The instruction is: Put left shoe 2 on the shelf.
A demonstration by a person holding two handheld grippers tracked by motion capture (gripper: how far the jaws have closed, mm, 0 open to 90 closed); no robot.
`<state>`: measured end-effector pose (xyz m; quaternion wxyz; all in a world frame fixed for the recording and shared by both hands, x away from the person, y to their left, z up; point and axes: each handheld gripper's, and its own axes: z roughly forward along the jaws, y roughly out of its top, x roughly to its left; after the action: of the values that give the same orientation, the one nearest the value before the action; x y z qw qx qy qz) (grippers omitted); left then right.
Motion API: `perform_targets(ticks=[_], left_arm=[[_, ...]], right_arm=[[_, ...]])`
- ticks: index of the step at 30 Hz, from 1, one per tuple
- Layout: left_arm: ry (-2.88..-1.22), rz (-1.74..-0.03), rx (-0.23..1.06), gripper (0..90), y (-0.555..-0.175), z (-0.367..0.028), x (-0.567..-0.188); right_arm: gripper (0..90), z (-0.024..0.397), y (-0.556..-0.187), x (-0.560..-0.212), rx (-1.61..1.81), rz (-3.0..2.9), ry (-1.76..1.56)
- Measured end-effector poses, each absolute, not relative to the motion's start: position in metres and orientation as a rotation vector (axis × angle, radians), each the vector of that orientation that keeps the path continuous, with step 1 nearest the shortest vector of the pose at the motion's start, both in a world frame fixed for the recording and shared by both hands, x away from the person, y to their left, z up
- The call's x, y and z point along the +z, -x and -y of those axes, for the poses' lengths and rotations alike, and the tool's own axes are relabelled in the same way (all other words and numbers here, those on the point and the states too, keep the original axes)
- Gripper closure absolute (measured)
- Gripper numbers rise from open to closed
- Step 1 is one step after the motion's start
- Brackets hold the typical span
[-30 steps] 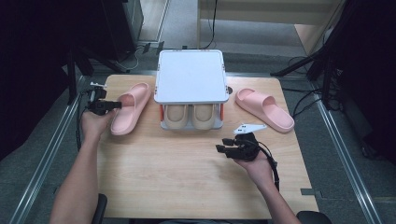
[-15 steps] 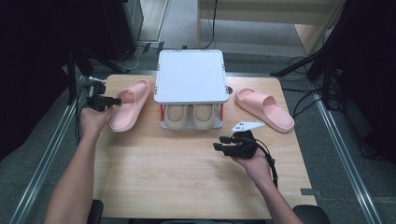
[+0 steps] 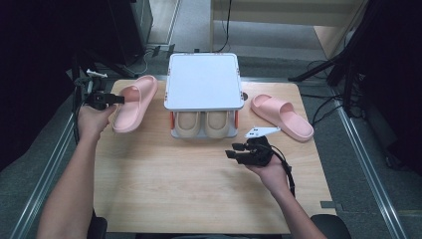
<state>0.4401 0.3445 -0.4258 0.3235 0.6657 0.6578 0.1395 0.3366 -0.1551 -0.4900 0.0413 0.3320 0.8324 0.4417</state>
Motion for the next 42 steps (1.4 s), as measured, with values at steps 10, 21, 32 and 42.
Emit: perform_targets(ticks=[10,21,32,42], left_arm=[[-1.747,-1.721,0.378,81.9,-0.447,-0.339,-0.391],[-1.756,-1.676,0.426,81.7,-0.458,-0.320,-0.349],[-1.779,-1.621,0.435,81.6,-0.470,-0.294,-0.315],[-1.823,-1.563,0.423,81.4,-0.481,-0.254,-0.305]], right_arm=[[57.3,0.154,-0.338,-0.491,1.338,-2.563,-1.014],[57.1,0.153,-0.338,-0.492,1.331,-2.568,-1.001],[56.8,0.154,-0.339,-0.492,1.331,-2.567,-1.003],[56.9,0.154,-0.339,-0.491,1.331,-2.562,-0.999]])
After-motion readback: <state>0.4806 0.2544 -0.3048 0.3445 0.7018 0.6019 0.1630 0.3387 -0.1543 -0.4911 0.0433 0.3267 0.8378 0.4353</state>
